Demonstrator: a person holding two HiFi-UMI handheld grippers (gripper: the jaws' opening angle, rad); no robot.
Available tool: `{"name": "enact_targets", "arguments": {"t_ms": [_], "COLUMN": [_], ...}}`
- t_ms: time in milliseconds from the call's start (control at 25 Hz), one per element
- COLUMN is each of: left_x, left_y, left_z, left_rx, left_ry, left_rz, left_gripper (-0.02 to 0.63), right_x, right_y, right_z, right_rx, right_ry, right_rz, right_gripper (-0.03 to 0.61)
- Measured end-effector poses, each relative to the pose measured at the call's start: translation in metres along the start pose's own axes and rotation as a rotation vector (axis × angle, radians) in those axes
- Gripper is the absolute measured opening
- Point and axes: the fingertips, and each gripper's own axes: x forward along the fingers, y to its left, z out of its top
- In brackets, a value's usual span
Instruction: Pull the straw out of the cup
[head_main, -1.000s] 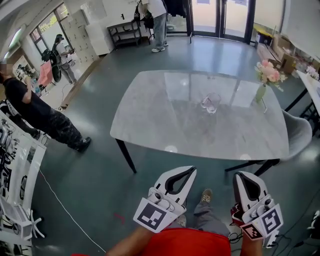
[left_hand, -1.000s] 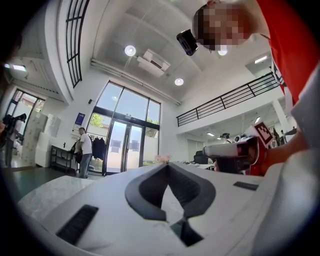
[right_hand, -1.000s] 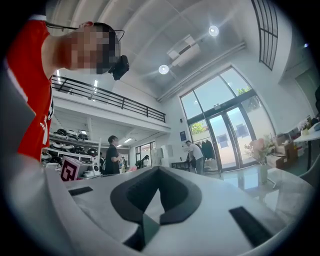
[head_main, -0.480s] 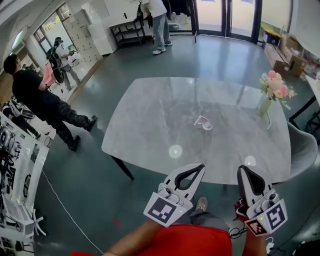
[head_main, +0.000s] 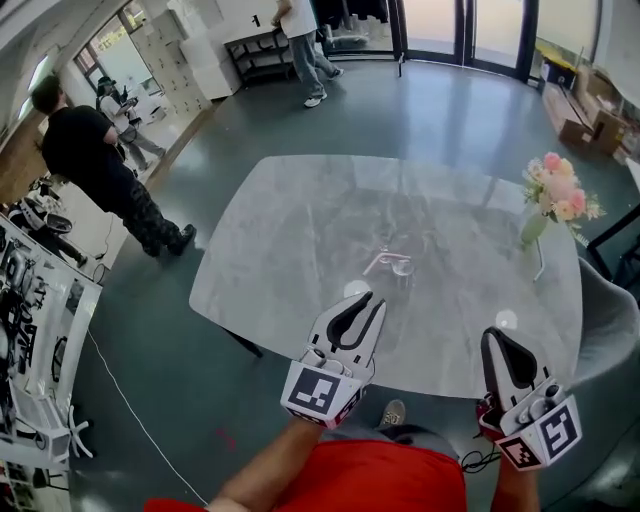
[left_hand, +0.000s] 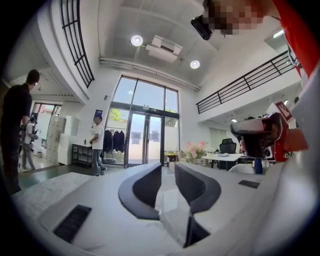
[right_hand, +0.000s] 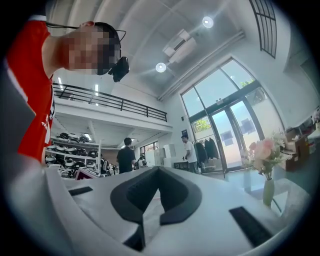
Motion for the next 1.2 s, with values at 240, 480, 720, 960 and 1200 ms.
{"name": "enact_targets", "arguments": {"t_ms": [240, 480, 720, 960, 1200], "left_x": [0.014, 0.033, 0.066, 0.100, 0.132], "left_y": [0.028, 0.045, 0.046, 0.049, 0.053], "left_z": [-0.016, -0.060, -0.091, -0.117, -0.124], "left_rx": [-0.009, -0.046, -0.016, 0.035, 0.033], "left_ry": [0.037, 0.092, 0.129, 0.151, 0.128], "left_rz": [0.045, 0.020, -0.063, -0.113, -0.142], "left_gripper": [0.192, 0.248, 0.291, 0.301, 0.302], "right_x": [0.013, 0.022, 0.020, 0.016, 0.013], "right_y": [-0.013, -0.019, -0.025, -0.034, -0.046], "right_z": [-0.003, -0.005, -0.011, -0.026, -0.034], "right_rx": [0.016, 0.005, -0.010, -0.006, -0.001], "right_ry": [0.013, 0.033, 0.072, 0.120, 0.156], "right_rz": [0.004, -0.024, -0.076, -0.135, -0.195], "right_gripper": [0.008, 0.008, 0.008, 0.008, 0.008]}}
